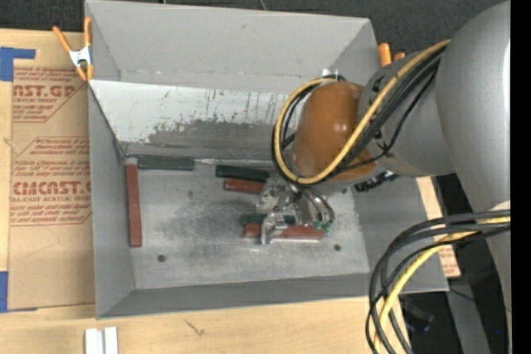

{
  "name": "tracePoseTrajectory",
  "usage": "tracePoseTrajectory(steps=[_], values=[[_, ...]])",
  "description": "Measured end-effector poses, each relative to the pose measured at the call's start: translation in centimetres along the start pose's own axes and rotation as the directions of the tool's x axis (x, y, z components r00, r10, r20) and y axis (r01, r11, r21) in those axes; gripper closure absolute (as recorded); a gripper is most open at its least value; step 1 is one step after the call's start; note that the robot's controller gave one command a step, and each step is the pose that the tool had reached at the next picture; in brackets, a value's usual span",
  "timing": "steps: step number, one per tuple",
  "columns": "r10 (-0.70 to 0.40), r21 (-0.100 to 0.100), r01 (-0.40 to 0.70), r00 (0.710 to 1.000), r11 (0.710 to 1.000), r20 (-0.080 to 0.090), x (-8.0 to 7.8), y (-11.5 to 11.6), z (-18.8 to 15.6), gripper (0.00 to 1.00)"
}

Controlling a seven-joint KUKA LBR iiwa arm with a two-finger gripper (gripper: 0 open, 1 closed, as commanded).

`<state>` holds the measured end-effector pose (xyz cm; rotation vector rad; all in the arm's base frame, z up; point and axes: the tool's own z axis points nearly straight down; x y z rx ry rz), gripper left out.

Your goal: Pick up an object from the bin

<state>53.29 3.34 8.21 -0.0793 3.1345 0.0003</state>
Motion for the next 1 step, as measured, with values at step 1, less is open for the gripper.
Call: tracePoseTrajectory(steps=[1], values=[[0.0, 0.0, 0.0, 1.0, 1.0, 0.0, 0.0, 0.0, 0.0, 1.0]])
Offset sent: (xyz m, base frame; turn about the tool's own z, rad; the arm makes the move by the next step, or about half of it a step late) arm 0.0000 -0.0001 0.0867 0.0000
